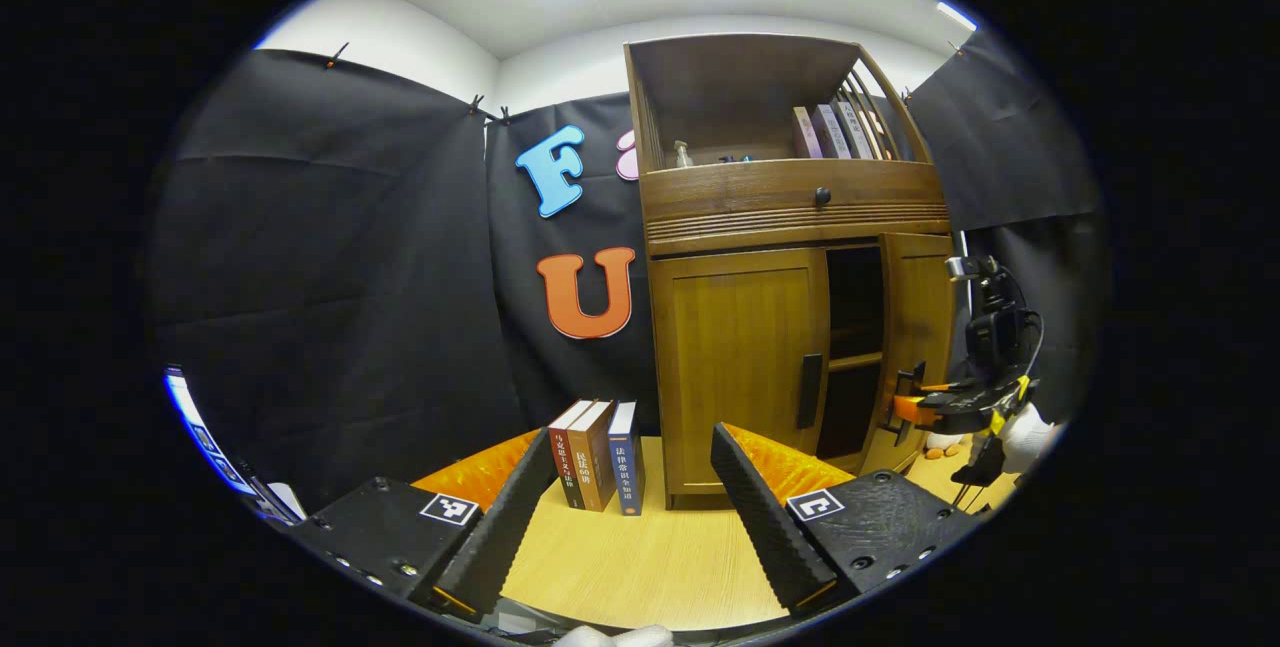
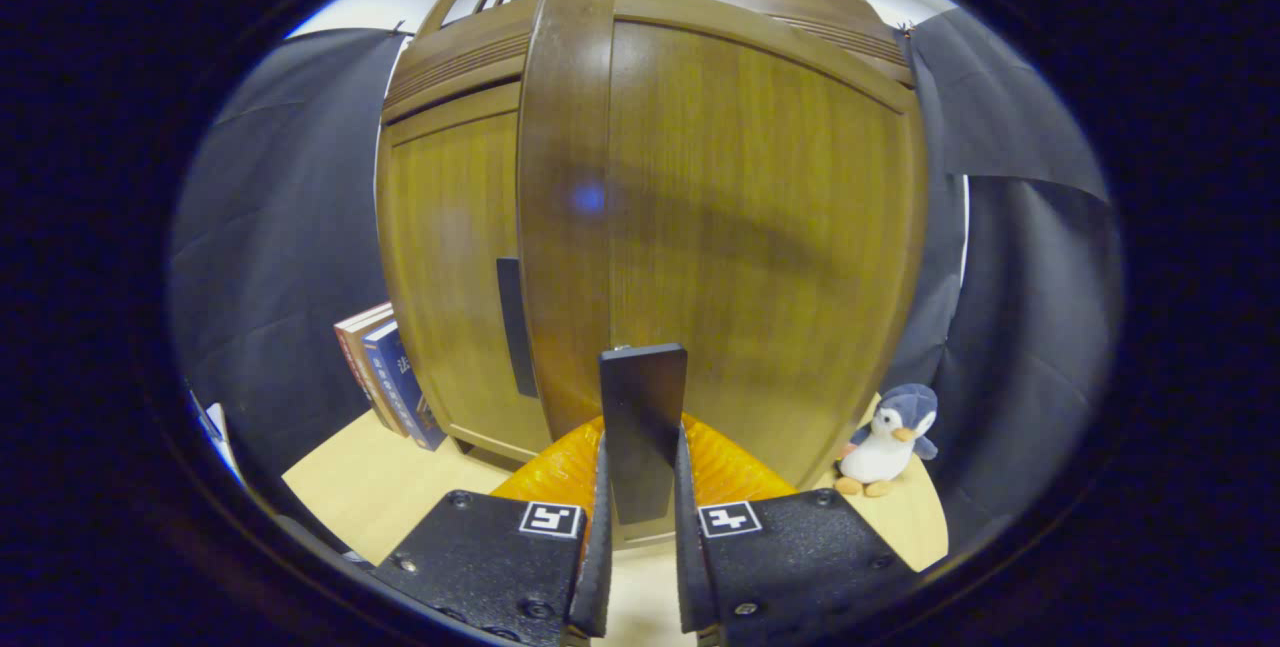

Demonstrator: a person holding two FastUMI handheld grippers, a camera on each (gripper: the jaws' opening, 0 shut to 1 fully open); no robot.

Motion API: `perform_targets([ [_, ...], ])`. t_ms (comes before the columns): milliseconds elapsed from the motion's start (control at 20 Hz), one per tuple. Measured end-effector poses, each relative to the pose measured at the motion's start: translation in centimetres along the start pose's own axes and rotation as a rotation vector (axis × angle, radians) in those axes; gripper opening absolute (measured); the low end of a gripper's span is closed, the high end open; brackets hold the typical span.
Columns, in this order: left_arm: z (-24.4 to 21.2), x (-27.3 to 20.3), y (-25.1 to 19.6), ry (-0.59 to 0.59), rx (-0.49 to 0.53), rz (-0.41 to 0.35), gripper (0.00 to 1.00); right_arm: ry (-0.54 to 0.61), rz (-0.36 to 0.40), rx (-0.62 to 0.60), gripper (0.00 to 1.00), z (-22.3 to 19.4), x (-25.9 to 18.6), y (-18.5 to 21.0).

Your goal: Open the right door of the double-door shoe cabinet with the right hand, and open the left door with the left hand.

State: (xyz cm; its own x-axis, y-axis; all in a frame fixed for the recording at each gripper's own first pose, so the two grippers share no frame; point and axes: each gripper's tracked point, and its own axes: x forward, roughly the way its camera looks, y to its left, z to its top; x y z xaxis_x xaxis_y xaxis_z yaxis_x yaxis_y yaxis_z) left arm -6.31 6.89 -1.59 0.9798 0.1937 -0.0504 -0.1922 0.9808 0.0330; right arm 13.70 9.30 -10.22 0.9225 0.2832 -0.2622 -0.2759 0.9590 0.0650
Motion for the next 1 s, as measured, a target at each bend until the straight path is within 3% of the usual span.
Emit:
perform_targets([
  [450,0.2,1.4,-5.5,-0.009,0.014,-0.114,0.96,0.013,-0.071,0.028,0.25,-2.5,-6.8,-5.5],
  [1000,-0.3,2.8,-12.3,0.008,0.027,-0.24,0.96,-0.001,-0.157,0.052,0.13,-3.7,-10.0,-12.3],
])
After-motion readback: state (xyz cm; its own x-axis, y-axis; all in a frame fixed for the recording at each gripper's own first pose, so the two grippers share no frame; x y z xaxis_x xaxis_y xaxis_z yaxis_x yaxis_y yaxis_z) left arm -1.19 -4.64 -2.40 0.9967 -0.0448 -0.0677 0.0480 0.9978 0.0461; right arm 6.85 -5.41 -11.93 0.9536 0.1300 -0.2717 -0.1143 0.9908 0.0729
